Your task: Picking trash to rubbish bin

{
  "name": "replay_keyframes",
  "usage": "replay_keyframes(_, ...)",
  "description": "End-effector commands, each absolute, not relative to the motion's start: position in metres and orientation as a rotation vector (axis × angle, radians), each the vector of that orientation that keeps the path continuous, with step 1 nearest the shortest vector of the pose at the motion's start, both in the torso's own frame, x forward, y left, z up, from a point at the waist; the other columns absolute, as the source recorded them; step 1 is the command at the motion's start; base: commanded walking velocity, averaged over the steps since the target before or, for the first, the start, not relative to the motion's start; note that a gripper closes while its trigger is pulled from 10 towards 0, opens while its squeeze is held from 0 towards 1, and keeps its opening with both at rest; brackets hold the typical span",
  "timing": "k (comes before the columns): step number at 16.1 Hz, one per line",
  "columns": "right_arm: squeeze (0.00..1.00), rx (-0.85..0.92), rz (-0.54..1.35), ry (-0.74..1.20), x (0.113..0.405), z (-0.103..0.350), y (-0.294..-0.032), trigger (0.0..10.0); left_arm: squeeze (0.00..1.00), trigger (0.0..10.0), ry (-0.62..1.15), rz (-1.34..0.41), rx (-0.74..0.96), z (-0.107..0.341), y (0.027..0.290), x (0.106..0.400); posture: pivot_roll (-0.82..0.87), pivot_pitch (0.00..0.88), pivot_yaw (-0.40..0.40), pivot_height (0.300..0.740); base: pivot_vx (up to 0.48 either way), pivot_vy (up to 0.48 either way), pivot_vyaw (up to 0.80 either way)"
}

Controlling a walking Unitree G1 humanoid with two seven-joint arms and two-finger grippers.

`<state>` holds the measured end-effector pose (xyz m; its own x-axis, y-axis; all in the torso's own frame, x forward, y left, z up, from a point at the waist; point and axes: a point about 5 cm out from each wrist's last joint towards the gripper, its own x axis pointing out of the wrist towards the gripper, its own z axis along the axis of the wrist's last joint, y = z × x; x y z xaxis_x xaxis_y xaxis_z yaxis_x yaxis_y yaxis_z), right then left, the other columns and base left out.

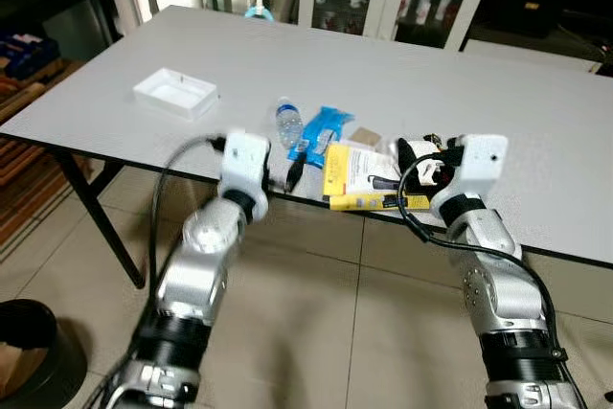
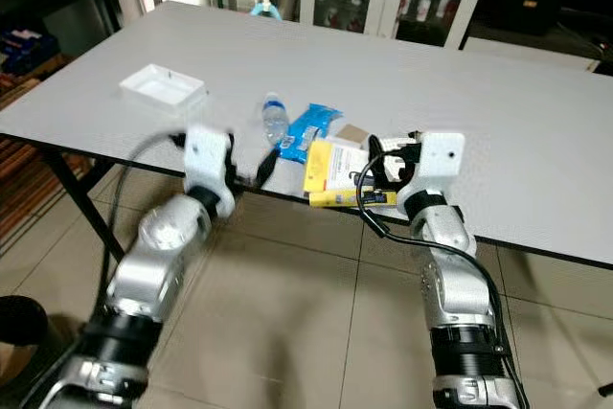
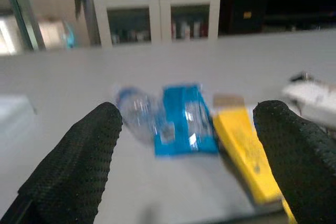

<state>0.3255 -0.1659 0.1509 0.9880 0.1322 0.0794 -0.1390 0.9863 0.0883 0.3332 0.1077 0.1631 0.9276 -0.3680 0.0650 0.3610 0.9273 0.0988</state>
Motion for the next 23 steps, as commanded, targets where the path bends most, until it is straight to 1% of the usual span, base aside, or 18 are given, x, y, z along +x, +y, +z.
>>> replay_keyframes(1,0.0,0.088,0.171,-0.081,0.324,0.158,-0.169,10.0,0.0,10.0,-0.076,-0.393,0.054,0.167,0.105,0.334,0.0,0.002,-0.084,0.74,0.0,0.0,0.0)
replay_keyframes(4,0.0,0.01,0.353,-0.029,0.315,0.154,-0.165,10.0,0.0,10.0,-0.049,-0.4,0.017,0.168,0.111,0.336,-0.01,0.014,-0.083,0.74,0.0,0.0,0.0)
replay_keyframes(6,0.0,-0.032,0.411,0.008,0.314,0.152,-0.174,10.0,0.0,10.0,-0.032,-0.409,0.0,0.168,0.112,0.334,-0.01,0.018,-0.086,0.74,0.0,0.0,0.0)
replay_keyframes(7,0.0,-0.035,0.452,0.024,0.312,0.152,-0.174,10.0,0.0,10.0,-0.027,-0.408,-0.002,0.168,0.113,0.334,-0.01,0.019,-0.087,0.74,0.0,0.0,0.0)
replay_keyframes(8,0.0,-0.06,0.533,0.041,0.307,0.152,-0.174,10.0,0.0,10.0,-0.022,-0.405,0.001,0.167,0.114,0.334,-0.01,0.021,-0.089,0.74,0.0,0.0,0.0)
replay_keyframes(9,0.0,-0.07,0.564,0.044,0.305,0.153,-0.175,10.0,0.0,10.0,-0.012,-0.405,-0.016,0.166,0.115,0.334,-0.01,0.022,-0.087,0.74,0.0,0.0,0.0)
replay_keyframes(11,0.0,-0.062,0.594,0.042,0.305,0.156,-0.176,10.0,0.0,10.0,0.017,-0.409,-0.1,0.163,0.117,0.334,-0.01,0.022,-0.087,0.74,0.0,0.0,0.0)
replay_keyframes(12,0.0,-0.06,0.619,0.045,0.303,0.157,-0.175,10.0,0.0,10.0,0.044,-0.389,-0.22,0.16,0.122,0.337,-0.01,0.023,-0.086,0.74,0.0,0.0,0.0)
replay_keyframes(13,0.0,-0.058,0.625,0.045,0.303,0.157,-0.174,10.0,0.0,10.0,0.056,-0.382,-0.266,0.158,0.124,0.338,-0.01,0.023,-0.086,0.74,0.0,0.0,0.0)
replay_keyframes(14,0.0,-0.056,0.64,0.045,0.301,0.157,-0.173,10.0,0.0,10.0,0.074,-0.367,-0.305,0.153,0.129,0.341,-0.01,0.025,-0.085,0.74,0.0,0.0,0.0)
replay_keyframes(16,0.0,-0.058,0.654,0.048,0.3,0.156,-0.171,10.0,0.0,10.0,0.129,-0.333,-0.311,0.139,0.139,0.346,-0.02,0.025,-0.082,0.74,0.0,0.0,0.0)
replay_keyframes(17,0.0,-0.055,0.659,0.048,0.299,0.156,-0.17,10.0,0.83,10.0,0.126,-0.329,-0.321,0.139,0.14,0.347,-0.02,0.028,-0.083,0.74,0.0,0.0,0.0)
replay_keyframes(18,0.0,-0.051,0.667,0.049,0.298,0.156,-0.168,10.0,1.0,10.0,0.133,-0.306,-0.378,0.137,0.142,0.349,-0.02,0.028,-0.084,0.74,0.0,0.0,0.0)
replay_keyframes(19,0.0,-0.049,0.671,0.052,0.297,0.155,-0.167,10.0,1.0,10.0,0.152,-0.287,-0.427,0.134,0.142,0.351,-0.02,0.029,-0.084,0.74,0.0,0.0,0.0)
replay_keyframes(23,0.0,-0.05,0.688,0.057,0.295,0.155,-0.164,10.0,1.0,10.0,0.161,-0.324,-0.404,0.131,0.135,0.354,-0.02,0.029,-0.085,0.74,0.0,0.0,0.0)
